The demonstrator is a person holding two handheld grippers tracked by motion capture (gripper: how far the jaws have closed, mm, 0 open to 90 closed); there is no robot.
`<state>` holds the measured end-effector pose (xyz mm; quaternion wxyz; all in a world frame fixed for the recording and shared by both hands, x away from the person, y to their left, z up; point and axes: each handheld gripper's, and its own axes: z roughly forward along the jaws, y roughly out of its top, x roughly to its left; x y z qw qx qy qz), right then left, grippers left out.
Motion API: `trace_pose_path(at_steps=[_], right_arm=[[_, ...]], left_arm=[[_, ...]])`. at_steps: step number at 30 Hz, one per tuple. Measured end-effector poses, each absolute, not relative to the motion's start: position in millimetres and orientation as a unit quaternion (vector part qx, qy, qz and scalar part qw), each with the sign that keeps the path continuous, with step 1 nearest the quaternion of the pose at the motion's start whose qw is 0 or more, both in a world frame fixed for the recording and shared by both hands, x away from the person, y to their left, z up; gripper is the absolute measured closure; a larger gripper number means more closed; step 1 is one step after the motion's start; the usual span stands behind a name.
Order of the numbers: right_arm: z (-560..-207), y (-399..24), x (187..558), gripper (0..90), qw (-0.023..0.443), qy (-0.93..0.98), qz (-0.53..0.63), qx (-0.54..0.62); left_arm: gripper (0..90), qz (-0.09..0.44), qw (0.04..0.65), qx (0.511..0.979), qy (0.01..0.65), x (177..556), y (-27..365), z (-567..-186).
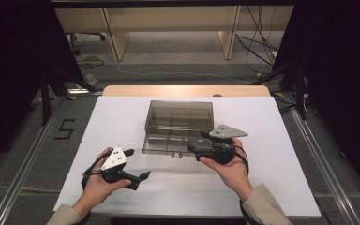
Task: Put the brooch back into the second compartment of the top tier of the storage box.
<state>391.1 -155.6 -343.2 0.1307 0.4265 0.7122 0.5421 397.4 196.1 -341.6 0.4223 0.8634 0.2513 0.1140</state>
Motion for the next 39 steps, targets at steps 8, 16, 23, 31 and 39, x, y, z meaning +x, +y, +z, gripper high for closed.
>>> trace_pose_path(at_steps=[8,16,23,31,39], right_arm=[[-345.3,-194.4,372.1,17.7,0.135,0.707,0.544,0.43],[-355.2,-221.4,349.7,17.3,0.146,0.706,0.533,0.443],[-362.2,-237.5,335.9,17.1,0.152,0.7,0.529,0.456],[-366.9,-242.6,329.8,17.0,0.149,0.698,0.527,0.462],[-370.3,-242.6,328.3,16.9,0.144,0.699,0.525,0.464]], left_arm=[[0.1,0.113,0.422,0.863,0.253,397.1,196.2,-341.7],[0.3,0.113,0.422,0.863,0.253,397.3,196.3,-342.0],[0.3,0.114,0.422,0.864,0.251,397.8,196.2,-342.2],[0.4,0.109,0.424,0.863,0.251,397.9,195.8,-343.3],[0.4,0.109,0.426,0.862,0.251,398.5,194.4,-343.2]])
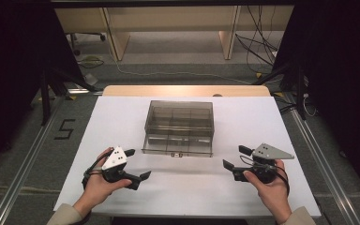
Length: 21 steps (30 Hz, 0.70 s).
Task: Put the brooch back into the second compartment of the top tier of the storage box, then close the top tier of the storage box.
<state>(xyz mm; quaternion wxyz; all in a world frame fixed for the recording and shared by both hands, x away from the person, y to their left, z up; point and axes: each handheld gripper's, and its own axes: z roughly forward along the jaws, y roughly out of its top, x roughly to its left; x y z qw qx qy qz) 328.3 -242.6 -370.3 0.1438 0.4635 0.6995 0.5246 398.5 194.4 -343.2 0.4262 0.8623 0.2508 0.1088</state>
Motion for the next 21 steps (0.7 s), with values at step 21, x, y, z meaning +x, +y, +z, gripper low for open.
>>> trace_pose_path(at_steps=[21], right_arm=[[-373.6,-247.4,327.4,16.1,0.147,0.684,0.531,0.478]], left_arm=[[1.7,0.108,0.417,0.867,0.249,398.2,193.6,-343.0]])
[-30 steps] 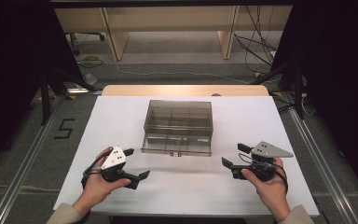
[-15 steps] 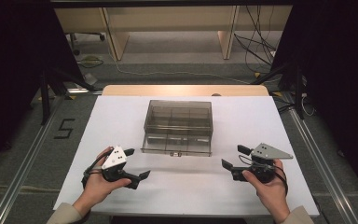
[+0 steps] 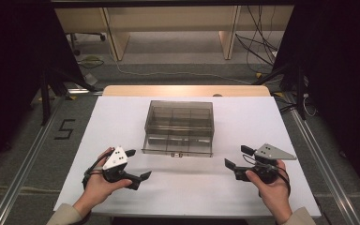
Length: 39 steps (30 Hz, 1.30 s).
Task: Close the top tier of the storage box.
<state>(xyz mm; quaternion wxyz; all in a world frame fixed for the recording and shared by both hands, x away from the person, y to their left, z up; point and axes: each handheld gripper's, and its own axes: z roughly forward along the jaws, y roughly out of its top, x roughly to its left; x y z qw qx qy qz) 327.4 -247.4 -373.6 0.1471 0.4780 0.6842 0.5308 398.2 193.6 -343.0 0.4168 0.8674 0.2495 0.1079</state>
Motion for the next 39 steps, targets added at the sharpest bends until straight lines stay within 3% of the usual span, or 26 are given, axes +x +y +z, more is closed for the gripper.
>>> trace_pose_path(at_steps=[9,18,21,27,31,39], right_arm=[[-375.3,-249.3,327.3,16.1,0.145,0.681,0.533,0.481],[-376.4,-249.3,329.0,16.1,0.147,0.682,0.529,0.484],[-375.7,-249.1,328.2,16.1,0.149,0.683,0.527,0.483],[-375.4,-247.6,328.5,16.1,0.15,0.685,0.526,0.481],[-375.4,-247.9,328.3,16.1,0.15,0.685,0.527,0.481],[-377.3,-248.1,329.7,16.2,0.148,0.684,0.526,0.484]], left_arm=[[6.6,0.114,0.412,0.869,0.25,397.5,193.5,-342.8],[23.2,0.108,0.401,0.874,0.252,396.0,195.8,-343.2],[32.6,0.121,0.402,0.871,0.254,394.1,196.5,-340.7],[62.2,0.126,0.385,0.874,0.268,395.5,203.5,-337.8],[88.9,0.12,0.392,0.871,0.269,394.2,203.1,-332.8],[89.8,0.112,0.411,0.868,0.255,391.5,177.4,-329.4]])
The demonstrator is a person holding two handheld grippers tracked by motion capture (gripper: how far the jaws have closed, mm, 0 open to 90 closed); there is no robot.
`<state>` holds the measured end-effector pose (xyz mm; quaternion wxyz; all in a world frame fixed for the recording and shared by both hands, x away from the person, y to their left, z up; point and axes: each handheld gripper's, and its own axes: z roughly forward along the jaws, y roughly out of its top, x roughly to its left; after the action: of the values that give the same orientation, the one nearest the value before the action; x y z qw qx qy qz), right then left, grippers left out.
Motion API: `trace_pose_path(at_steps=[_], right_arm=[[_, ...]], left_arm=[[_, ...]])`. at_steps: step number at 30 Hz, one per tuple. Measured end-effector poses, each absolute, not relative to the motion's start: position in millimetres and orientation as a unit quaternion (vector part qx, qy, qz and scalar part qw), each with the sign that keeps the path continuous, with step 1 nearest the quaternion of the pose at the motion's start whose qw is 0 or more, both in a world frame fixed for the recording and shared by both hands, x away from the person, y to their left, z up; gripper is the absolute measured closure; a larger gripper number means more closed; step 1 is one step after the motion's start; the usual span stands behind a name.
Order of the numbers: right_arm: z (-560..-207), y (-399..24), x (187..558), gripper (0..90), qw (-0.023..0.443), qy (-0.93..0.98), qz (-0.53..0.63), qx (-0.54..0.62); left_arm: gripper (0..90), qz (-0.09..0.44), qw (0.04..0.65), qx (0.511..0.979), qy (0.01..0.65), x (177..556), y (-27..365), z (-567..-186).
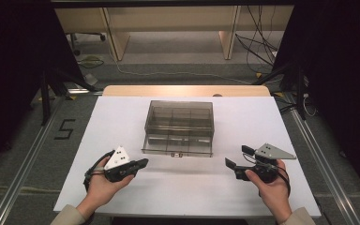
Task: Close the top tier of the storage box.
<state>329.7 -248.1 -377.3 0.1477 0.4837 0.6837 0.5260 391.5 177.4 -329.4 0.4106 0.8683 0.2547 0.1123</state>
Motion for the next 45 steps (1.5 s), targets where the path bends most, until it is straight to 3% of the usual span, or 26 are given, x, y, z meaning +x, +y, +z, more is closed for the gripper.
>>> trace_pose_path(at_steps=[19,45], right_arm=[[-378.5,-247.0,329.8,16.2,0.146,0.685,0.523,0.486],[-378.6,-246.5,330.3,16.1,0.143,0.686,0.523,0.484]], left_arm=[[89.8,0.123,0.416,0.868,0.242,395.4,127.2,-340.6],[89.8,0.141,0.417,0.865,0.239,403.7,108.4,-343.8]])
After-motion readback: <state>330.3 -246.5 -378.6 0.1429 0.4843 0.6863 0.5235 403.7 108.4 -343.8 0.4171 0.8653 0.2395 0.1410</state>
